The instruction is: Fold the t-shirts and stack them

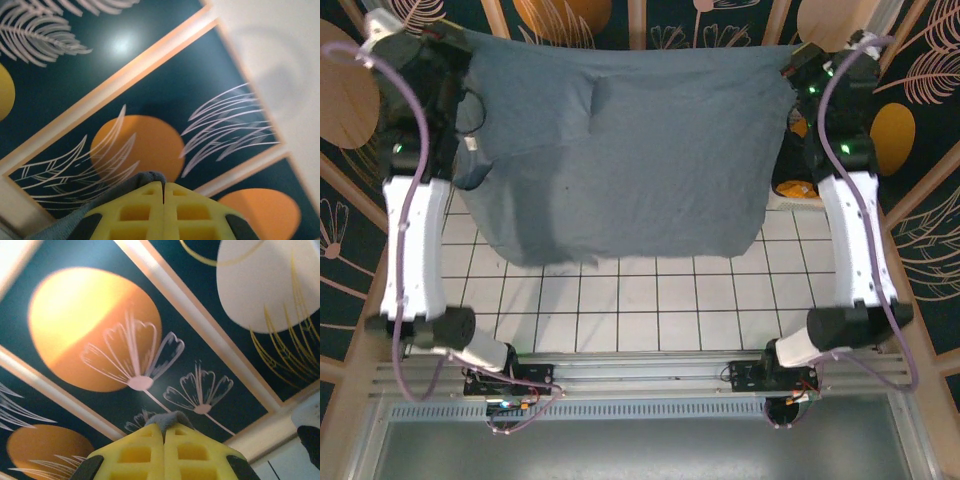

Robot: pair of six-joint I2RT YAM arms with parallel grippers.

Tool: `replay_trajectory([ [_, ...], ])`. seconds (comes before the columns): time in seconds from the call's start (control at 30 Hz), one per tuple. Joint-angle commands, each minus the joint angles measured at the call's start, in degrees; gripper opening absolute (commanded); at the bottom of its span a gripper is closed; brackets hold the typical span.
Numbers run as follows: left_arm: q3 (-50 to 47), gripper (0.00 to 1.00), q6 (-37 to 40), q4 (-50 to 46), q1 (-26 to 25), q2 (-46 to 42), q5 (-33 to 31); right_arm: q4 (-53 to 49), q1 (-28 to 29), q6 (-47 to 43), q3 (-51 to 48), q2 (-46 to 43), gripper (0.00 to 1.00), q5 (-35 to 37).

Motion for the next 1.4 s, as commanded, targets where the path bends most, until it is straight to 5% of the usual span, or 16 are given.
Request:
replay_trajectory([
  [0.0,8.0,0.00,-0.4,-2.2,2.4,7.5,4.2,3.6,-1.7,1.9,5.4,4.9,0.00,-5.9],
  [0.2,23.0,0.00,-2.5,-2.5,6.0,17.5,12.1,-1.6,-3.5,3.5,19.1,13.7,0.00,-9.2],
  [0.4,22.8,0.00,-4.7,-1.7,7.5,12.4,10.7,-5.1,-4.4,3.1,23.4,12.8,0.00,-6.5],
  [0.6,-2.2,0.00,-6.5,-5.9,7.5,-5.7,3.2,-6.0,-4.5,3.9,5.3,-0.3,0.00,1.8],
  [0.77,-31.6,0.00,-6.2,-6.7,7.4,-14.3,5.3,-8.8,-2.9,7.4,-18.2,-8.9,0.00,3.6],
  [0.83,-42.0,0.09,-6.0,-5.1,7.4,-13.9,7.5,-9.6,-2.3,8.8,-27.6,-10.0,0.00,4.6],
  [0.9,-50.6,0.29,-4.1,-1.1,7.4,-11.6,10.7,-9.4,-2.4,8.9,-34.8,-8.6,0.00,3.0],
  [1.07,-59.5,0.48,1.4,-2.3,7.1,-2.7,10.7,-14.5,-2.0,4.6,-40.1,1.8,0.28,-1.1],
  [1.23,-68.6,0.53,0.7,-2.7,5.4,-9.9,10.9,-16.3,0.5,3.0,-44.2,-0.4,0.47,0.4],
  [1.37,-75.1,0.52,-3.3,-4.2,-0.1,-15.9,15.6,-19.0,1.7,1.7,-46.3,-3.4,0.52,2.1],
])
